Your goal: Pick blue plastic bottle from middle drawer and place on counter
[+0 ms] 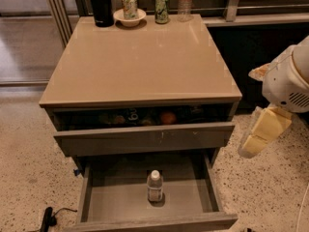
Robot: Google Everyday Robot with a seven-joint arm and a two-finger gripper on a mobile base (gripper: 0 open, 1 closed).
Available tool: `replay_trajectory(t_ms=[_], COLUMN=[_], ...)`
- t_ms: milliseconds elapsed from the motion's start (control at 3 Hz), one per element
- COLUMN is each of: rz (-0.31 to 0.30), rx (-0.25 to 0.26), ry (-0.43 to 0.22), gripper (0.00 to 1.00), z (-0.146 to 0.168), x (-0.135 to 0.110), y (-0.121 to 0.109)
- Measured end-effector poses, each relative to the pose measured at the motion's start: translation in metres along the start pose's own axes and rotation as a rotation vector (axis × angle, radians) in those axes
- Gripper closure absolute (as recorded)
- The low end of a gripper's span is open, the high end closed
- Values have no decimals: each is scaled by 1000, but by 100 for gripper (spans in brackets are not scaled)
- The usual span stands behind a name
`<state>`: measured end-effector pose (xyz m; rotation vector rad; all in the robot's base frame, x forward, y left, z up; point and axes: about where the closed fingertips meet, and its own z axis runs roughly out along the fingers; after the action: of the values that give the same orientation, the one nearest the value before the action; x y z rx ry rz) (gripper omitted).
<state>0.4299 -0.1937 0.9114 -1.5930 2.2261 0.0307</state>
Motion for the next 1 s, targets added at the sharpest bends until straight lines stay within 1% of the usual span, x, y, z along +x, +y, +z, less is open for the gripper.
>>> replay_trajectory(t_ms=[333, 667, 1000], rz=[20, 39, 44], rx=[8, 13, 19], ry=[-28, -44, -41], gripper=[0, 0, 0], z=[28, 69, 75], x=[-4, -1, 0], y=[9, 21, 26])
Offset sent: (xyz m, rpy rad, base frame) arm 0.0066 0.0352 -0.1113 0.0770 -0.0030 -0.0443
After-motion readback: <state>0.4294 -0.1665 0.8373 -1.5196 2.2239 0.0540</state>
